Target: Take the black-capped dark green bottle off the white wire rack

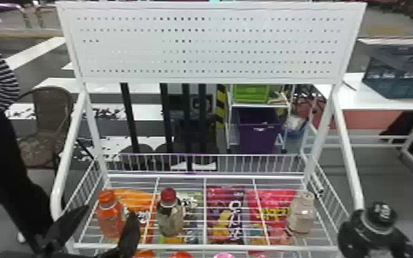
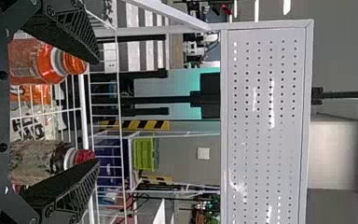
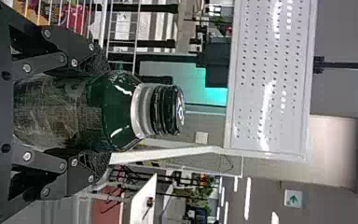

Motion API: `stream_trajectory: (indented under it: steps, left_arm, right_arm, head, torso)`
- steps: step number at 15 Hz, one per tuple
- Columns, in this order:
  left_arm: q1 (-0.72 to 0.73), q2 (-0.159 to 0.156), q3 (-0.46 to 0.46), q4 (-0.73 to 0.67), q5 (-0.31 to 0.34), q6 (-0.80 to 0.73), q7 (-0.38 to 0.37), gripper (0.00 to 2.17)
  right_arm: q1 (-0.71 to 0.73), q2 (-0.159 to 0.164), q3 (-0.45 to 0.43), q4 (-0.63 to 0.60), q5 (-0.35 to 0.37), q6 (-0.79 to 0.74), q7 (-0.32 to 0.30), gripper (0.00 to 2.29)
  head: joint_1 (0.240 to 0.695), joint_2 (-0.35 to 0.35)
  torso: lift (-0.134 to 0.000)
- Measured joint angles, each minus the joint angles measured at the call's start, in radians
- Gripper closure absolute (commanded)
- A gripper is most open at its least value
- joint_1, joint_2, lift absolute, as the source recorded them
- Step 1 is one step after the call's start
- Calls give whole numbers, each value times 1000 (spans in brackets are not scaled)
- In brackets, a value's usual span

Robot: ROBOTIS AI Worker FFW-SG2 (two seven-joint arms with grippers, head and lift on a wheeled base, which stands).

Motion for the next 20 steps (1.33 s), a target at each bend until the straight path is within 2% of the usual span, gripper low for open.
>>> stream_trajectory:
  steps: [4,6,20]
  left_arm:
    - [3,0,1,7,0,-8,1,144]
    - [6,0,3,8,0,-13,1,144]
    - [19,1,1,-14,0,-16,0,144]
  right_arm:
    - [67,44,-86,-42,-45,-55,74,994]
    - [73,63,-112,-59,-60,-50,92,994]
    - [74,68,-112,-60,-65,-35,109,988]
  head:
    - [499,0]
    - [499,0]
    - [499,0]
  torso:
    - [0]
    - [0]
    - [0]
